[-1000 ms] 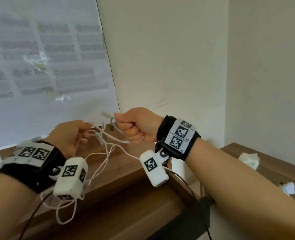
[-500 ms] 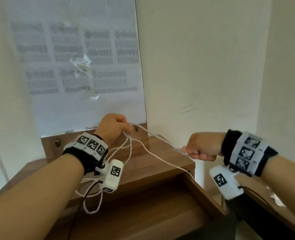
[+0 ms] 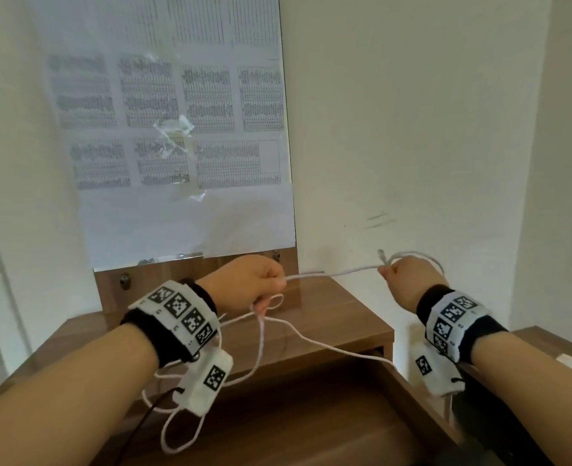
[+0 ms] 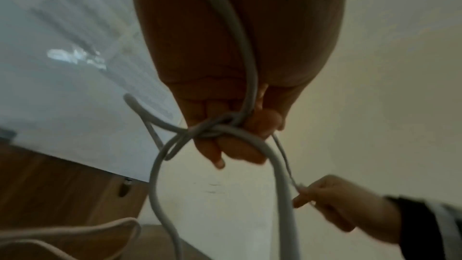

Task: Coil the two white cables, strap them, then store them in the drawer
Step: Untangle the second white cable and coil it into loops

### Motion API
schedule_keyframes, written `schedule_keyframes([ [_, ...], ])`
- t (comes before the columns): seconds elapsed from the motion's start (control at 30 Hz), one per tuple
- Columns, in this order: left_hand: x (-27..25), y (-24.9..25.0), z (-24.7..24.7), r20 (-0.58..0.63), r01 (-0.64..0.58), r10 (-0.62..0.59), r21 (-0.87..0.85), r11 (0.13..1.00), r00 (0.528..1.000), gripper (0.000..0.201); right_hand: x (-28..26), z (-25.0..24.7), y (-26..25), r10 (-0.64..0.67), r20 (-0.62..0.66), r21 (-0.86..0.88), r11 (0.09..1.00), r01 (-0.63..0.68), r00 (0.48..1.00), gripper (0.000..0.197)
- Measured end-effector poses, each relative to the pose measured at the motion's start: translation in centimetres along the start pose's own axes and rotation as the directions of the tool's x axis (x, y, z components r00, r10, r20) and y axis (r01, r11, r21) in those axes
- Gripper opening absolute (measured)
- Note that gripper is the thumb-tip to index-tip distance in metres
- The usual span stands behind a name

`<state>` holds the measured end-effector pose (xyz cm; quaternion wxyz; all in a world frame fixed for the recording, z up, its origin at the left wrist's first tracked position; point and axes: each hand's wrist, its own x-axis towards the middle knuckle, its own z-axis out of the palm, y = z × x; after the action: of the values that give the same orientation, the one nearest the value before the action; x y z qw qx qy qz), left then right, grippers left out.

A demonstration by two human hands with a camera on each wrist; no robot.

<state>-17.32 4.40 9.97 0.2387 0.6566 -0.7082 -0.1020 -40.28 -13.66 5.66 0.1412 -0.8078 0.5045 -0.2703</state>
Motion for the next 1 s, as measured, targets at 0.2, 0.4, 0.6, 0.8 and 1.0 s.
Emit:
schedule_keyframes([
  [0.2, 2.1, -1.5, 1.4, -0.422, 0.251, -0.295, -0.158, 0.955, 0.857, 0.033, -0.9, 0.7, -0.1, -0.082, 0.328, 0.363, 0.931, -0.045, 0.941, 0.028],
  [0.4, 3.5, 0.8, 2.2, -0.566, 0.270, -0.381, -0.273, 0.923, 0.731, 0.033, -4.5, 3.0, -4.0, -0.348, 0.375, 0.264, 0.929, 0.261, 0.859, 0.031],
  [0.6, 1.5, 3.4, 5.7, -0.562, 0.129, -0.089, 0.032, 0.991, 0.822, 0.026, -3.8, 3.9, -5.3, -0.240, 0.391, 0.584, 0.811, -0.037, 0.888, 0.026],
  [0.8, -0.7, 2.0, 7.1, -0.229, 0.027, 0.057, 0.350, 0.936, 0.972, 0.012, -2.6, 2.1, -4.2, -0.518, 0.413, 0.858, -0.055, -0.511, 0.749, 0.065],
  [1.0, -1.1, 1.5, 8.3, -0.047, -0.074, 0.121, 0.555, 0.829, 0.992, 0.020, -3.1, 2.5, -5.3, -0.522, 0.343, 0.925, 0.046, -0.376, 0.781, 0.070],
])
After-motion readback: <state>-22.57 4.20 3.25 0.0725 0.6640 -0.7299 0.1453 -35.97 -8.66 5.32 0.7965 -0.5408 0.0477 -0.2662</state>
